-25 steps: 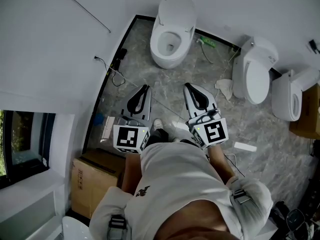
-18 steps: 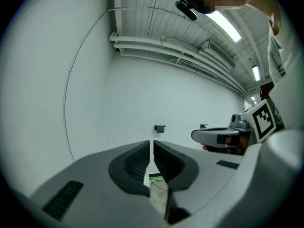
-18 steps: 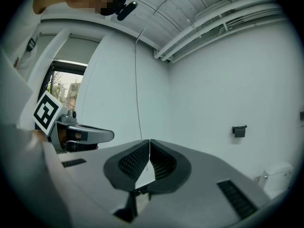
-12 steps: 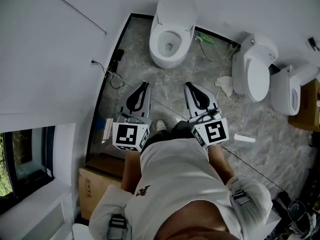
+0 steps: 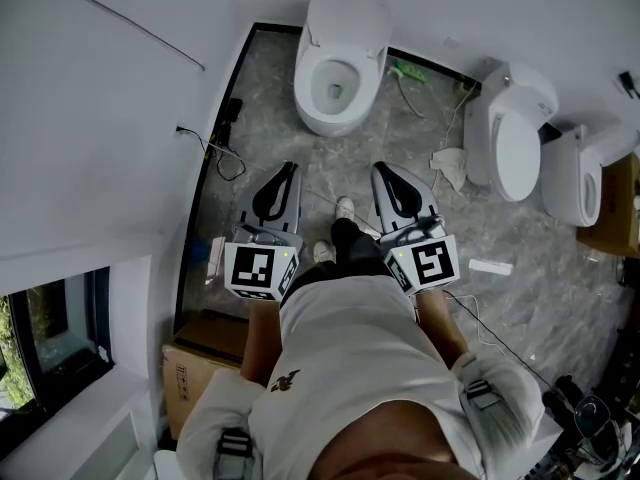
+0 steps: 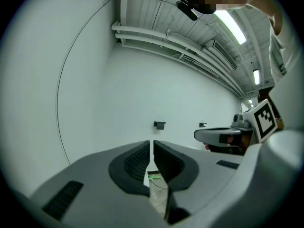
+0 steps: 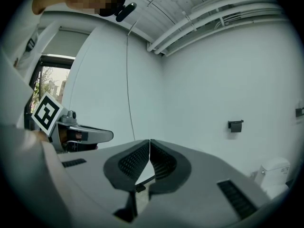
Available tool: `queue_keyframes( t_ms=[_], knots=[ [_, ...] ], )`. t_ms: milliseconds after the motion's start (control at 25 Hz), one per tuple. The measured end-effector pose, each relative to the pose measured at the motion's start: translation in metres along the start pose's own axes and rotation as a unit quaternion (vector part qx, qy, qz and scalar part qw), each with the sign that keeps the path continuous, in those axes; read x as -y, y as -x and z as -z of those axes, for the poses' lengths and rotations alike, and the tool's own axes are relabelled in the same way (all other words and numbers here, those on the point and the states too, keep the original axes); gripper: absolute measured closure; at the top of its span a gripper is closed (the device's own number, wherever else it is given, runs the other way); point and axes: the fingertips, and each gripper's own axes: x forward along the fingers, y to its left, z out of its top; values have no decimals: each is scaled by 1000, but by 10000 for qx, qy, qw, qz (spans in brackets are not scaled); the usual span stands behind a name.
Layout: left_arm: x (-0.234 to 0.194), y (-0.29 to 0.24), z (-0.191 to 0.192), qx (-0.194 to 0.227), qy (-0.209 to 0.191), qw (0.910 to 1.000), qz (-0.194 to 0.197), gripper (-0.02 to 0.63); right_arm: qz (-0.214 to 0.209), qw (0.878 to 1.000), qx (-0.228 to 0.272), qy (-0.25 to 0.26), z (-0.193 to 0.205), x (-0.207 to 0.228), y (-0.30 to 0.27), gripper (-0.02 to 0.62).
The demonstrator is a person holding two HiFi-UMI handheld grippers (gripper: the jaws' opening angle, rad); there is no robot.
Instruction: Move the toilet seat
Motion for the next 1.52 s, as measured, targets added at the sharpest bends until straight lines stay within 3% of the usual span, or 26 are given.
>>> queue_keyframes(
  t_ms=[920,1200,1520],
  knots=[
    [-40,-181,6,-441,-23,9989,-151,565,-159,9990,-336,-237,27,140,-120,574],
    [-43,-215,18,-604,19,9981,-73,565,35,9983,-466,-360,43,173,-129,574],
    [-62,-241,25,-659,-41,9976,199,565,314,9971,-569,-390,51,181,-153,574]
  ],
)
